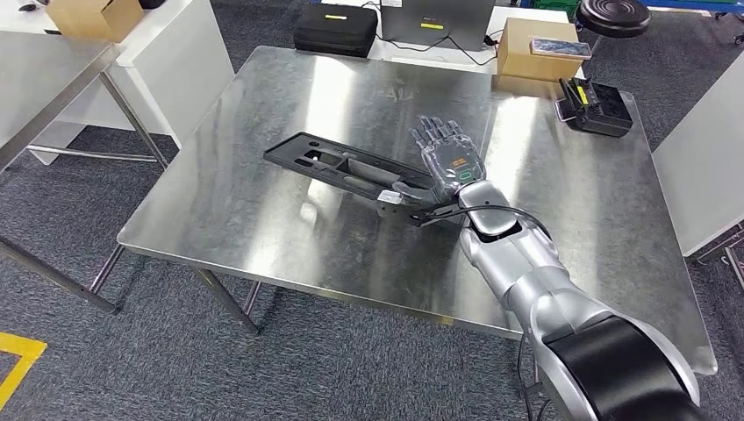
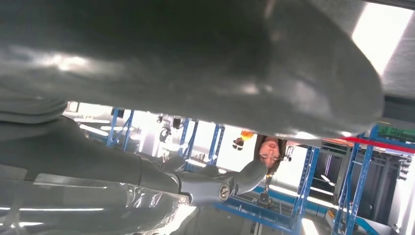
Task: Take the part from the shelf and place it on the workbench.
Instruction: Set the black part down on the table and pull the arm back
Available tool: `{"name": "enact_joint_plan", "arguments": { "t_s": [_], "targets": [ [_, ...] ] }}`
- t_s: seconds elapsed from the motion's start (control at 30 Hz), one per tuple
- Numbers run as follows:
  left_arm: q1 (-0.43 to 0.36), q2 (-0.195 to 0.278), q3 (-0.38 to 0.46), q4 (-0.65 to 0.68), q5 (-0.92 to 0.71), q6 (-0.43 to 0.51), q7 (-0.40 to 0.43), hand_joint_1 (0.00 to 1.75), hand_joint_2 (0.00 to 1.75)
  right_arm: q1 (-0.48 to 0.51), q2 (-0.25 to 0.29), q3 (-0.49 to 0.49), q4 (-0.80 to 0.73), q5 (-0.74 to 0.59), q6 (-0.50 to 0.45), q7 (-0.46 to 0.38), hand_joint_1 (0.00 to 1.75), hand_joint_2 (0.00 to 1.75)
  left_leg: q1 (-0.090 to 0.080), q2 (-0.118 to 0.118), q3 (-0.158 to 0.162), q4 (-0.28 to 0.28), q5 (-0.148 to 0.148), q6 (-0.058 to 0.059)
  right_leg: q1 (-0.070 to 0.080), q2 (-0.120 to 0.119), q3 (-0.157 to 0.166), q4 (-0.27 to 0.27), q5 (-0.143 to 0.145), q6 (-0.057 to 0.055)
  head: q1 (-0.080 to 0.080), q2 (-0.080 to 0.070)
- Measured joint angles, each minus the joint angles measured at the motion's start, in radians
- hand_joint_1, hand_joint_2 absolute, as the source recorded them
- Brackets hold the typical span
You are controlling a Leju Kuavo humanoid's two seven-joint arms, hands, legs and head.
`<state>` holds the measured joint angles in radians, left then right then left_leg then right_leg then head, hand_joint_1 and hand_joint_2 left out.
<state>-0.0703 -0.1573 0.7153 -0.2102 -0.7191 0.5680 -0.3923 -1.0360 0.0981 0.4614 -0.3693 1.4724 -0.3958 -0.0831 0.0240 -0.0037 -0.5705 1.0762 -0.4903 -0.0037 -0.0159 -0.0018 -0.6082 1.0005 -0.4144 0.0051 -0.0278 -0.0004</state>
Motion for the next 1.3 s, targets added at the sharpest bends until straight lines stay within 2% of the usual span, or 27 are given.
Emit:
{"name": "enact_joint_plan", "arguments": {
  "t_s": [0.03,0.07,0.13,0.17,0.23,0.3,0.33,0.37,0.43,0.47,0.53,0.57,0.6,0.63,0.67,0.73,0.8,0.83,0.87,0.9,0.97,1.03,1.07,1.13,1.2,1.23,1.3],
  "targets": [
    [-0.001,0.0,0.0,0.0,-0.001,0.0,-0.001,0.0,0.0,-0.001,-0.001,-0.001,0.0,0.002,0.0,0.001,0.0,0.0,-0.003,-0.001,0.026,-0.04,-0.001,0.006,0.002,0.0,-0.003,0.001,0.005,0.006,0.001,0.0],
    [-0.001,0.001,0.0,0.0,-0.001,0.0,-0.002,0.0,0.0,-0.002,-0.001,-0.002,0.0,0.004,-0.001,0.002,0.0,0.0,-0.006,-0.002,0.033,-0.055,-0.004,0.012,0.003,-0.001,-0.005,0.001,0.011,0.015,0.0,0.0],
    [-0.001,0.0,0.001,0.0,-0.001,0.0,-0.005,0.0,0.0,-0.002,-0.004,-0.003,0.0,0.009,0.0,0.009,0.0,0.0,-0.009,0.0,0.026,-0.065,0.011,0.028,0.003,-0.001,-0.011,0.001,0.019,0.031,-0.001,0.0],
    [-0.002,0.0,0.002,0.0,0.0,-0.001,-0.006,0.0,0.0,-0.003,-0.006,-0.004,0.001,0.012,0.0,0.016,0.0,0.0,-0.009,0.002,0.02,-0.07,0.022,0.038,0.003,-0.001,-0.02,0.01,0.007,0.034,-0.001,0.0],
    [-0.003,0.0,0.004,0.0,0.0,-0.001,-0.008,0.0,0.0,-0.004,-0.013,-0.004,0.002,0.019,0.002,0.036,0.0,0.0,-0.007,0.005,0.0,-0.078,0.047,0.055,0.003,-0.001,-0.054,0.086,-0.059,0.025,0.001,0.0],
    [-0.003,0.0,0.006,0.0,0.0,-0.001,-0.009,0.0,0.0,-0.003,-0.019,-0.004,0.004,0.028,0.005,0.063,0.0,0.0,-0.009,0.006,-0.029,-0.078,0.07,0.062,0.002,0.0,-0.095,0.219,-0.137,0.018,0.004,0.0],
    [-0.003,0.0,0.007,0.0,0.0,-0.001,-0.01,0.0,0.0,-0.002,-0.024,-0.004,0.005,0.032,0.005,0.079,0.0,0.0,-0.009,0.006,-0.045,-0.077,0.081,0.061,0.002,0.0,-0.103,0.271,-0.156,0.023,0.004,0.0],
    [-0.003,-0.001,0.008,0.0,0.0,-0.002,-0.012,0.0,0.0,0.001,-0.029,-0.006,0.006,0.035,0.004,0.095,0.0,0.0,-0.009,0.006,-0.061,-0.077,0.093,0.06,0.002,0.0,-0.096,0.294,-0.155,0.032,0.004,0.0],
    [-0.002,-0.003,0.01,0.0,0.0,-0.003,-0.015,0.0,0.0,0.003,-0.039,-0.011,0.008,0.037,-0.005,0.124,0.0,0.0,-0.009,0.006,-0.089,-0.076,0.116,0.055,0.001,0.0,-0.031,0.234,-0.117,0.05,0.005,0.0],
    [-0.002,-0.004,0.012,0.0,-0.001,-0.004,-0.016,0.0,0.0,0.004,-0.045,-0.015,0.008,0.038,-0.012,0.136,0.0,0.0,-0.01,0.005,-0.101,-0.075,0.127,0.05,0.001,0.0,0.025,0.161,-0.105,0.052,0.006,0.0],
    [-0.003,-0.005,0.014,0.0,-0.001,-0.005,-0.018,0.0,0.0,0.005,-0.055,-0.024,0.008,0.039,-0.029,0.155,0.0,0.0,-0.012,0.006,-0.115,-0.075,0.148,0.039,0.008,0.002,0.113,0.026,-0.107,0.042,0.005,0.0],
    [-0.003,-0.006,0.014,0.0,-0.001,-0.006,-0.019,0.0,0.0,0.007,-0.062,-0.029,0.008,0.038,-0.038,0.161,0.0,0.0,-0.013,0.006,-0.118,-0.077,0.158,0.033,0.012,0.003,0.134,-0.012,-0.113,0.035,0.004,0.0],
    [-0.002,-0.006,0.015,0.0,-0.001,-0.006,-0.019,0.0,0.0,0.01,-0.067,-0.033,0.009,0.038,-0.044,0.164,0.0,0.0,-0.014,0.005,-0.119,-0.08,0.168,0.028,0.015,0.004,0.132,-0.024,-0.111,0.028,0.003,0.0],
    [-0.002,-0.006,0.016,0.0,-0.001,-0.006,-0.02,0.0,0.0,0.014,-0.073,-0.035,0.01,0.038,-0.048,0.169,0.0,0.0,-0.012,0.005,-0.122,-0.082,0.172,0.022,0.009,0.004,0.124,-0.023,-0.103,0.021,0.001,0.0],
    [-0.001,-0.006,0.017,0.0,-0.001,-0.006,-0.02,0.0,0.0,0.017,-0.076,-0.038,0.011,0.038,-0.052,0.175,0.0,0.0,-0.01,0.004,-0.128,-0.076,0.161,0.017,0.003,0.003,0.118,-0.024,-0.094,0.012,0.0,0.0],
    [0.001,-0.005,0.019,0.0,-0.001,-0.006,-0.02,0.0,0.0,0.025,-0.081,-0.046,0.012,0.035,-0.063,0.194,0.0,0.0,-0.005,0.002,-0.151,-0.013,0.08,0.009,-0.008,0.0,0.101,-0.025,-0.071,-0.01,-0.003,0.0],
    [0.0,-0.006,0.024,0.0,0.001,-0.006,-0.02,0.0,0.0,0.04,-0.09,-0.061,0.013,0.026,-0.088,0.213,0.0,0.0,-0.004,0.002,-0.185,0.121,-0.022,0.0,-0.004,-0.001,0.076,-0.023,-0.048,-0.018,-0.006,0.0],
    [0.0,-0.006,0.028,0.001,0.003,-0.005,-0.021,0.0,0.0,0.051,-0.096,-0.069,0.014,0.021,-0.103,0.222,0.0,0.0,-0.003,0.001,-0.195,0.183,-0.045,-0.003,-0.003,-0.002,0.063,-0.022,-0.038,-0.017,-0.006,0.0],
    [0.0,-0.006,0.031,0.001,0.006,-0.004,-0.021,0.0,0.0,0.066,-0.103,-0.078,0.016,0.016,-0.118,0.232,0.0,0.0,-0.002,0.002,-0.191,0.218,-0.043,-0.006,-0.003,-0.003,0.05,-0.021,-0.029,-0.014,-0.006,0.0],
    [0.001,-0.007,0.034,0.001,0.01,-0.002,-0.021,0.0,0.0,0.081,-0.11,-0.087,0.018,0.012,-0.131,0.24,0.0,0.0,0.0,0.002,-0.169,0.215,-0.025,-0.008,-0.004,-0.004,0.039,-0.02,-0.022,-0.01,-0.007,0.0],
    [0.0,-0.007,0.041,0.001,0.017,0.002,-0.02,0.0,0.0,0.111,-0.121,-0.105,0.023,0.005,-0.151,0.256,0.0,0.0,0.004,0.002,-0.079,0.105,0.023,-0.008,-0.005,-0.004,0.025,-0.015,-0.013,-0.002,-0.007,0.0],
    [0.0,-0.01,0.048,0.001,0.02,0.006,-0.019,0.0,0.0,0.135,-0.13,-0.121,0.027,-0.004,-0.17,0.267,0.0,0.0,0.002,-0.002,0.001,-0.016,0.025,-0.003,-0.002,-0.005,0.014,-0.008,-0.007,0.008,-0.006,0.0],
    [-0.001,-0.011,0.052,0.001,0.021,0.008,-0.019,0.0,0.0,0.146,-0.133,-0.13,0.029,-0.009,-0.18,0.27,0.0,0.0,-0.001,-0.004,0.018,-0.045,0.018,0.001,0.0,-0.005,0.011,-0.007,-0.003,0.015,-0.005,0.0],
    [-0.001,-0.015,0.059,0.001,0.023,0.011,-0.019,0.0,0.0,0.174,-0.138,-0.147,0.034,-0.017,-0.196,0.273,0.0,0.0,-0.008,-0.005,0.022,-0.064,0.02,0.013,0.002,-0.005,0.008,-0.01,0.008,0.034,-0.005,0.0],
    [-0.003,-0.019,0.064,0.002,0.027,0.014,-0.017,0.0,0.0,0.197,-0.145,-0.16,0.039,-0.023,-0.204,0.278,0.0,0.0,-0.009,-0.002,0.018,-0.079,0.033,0.031,0.002,-0.003,-0.007,0.007,-0.011,0.04,-0.003,0.0],
    [-0.004,-0.022,0.066,0.002,0.028,0.016,-0.016,0.0,0.0,0.207,-0.148,-0.166,0.041,-0.025,-0.21,0.284,0.0,0.0,-0.008,0.0,0.013,-0.087,0.041,0.042,0.001,-0.002,-0.025,0.044,-0.042,0.037,-0.002,0.0],
    [-0.006,-0.025,0.07,0.002,0.029,0.019,-0.012,0.0,0.0,0.237,-0.155,-0.18,0.044,-0.023,-0.238,0.311,0.0,0.0,-0.01,0.001,-0.005,-0.089,0.058,0.058,-0.003,-0.001,-0.071,0.177,-0.121,0.029,0.002,0.0]
  ]
}}
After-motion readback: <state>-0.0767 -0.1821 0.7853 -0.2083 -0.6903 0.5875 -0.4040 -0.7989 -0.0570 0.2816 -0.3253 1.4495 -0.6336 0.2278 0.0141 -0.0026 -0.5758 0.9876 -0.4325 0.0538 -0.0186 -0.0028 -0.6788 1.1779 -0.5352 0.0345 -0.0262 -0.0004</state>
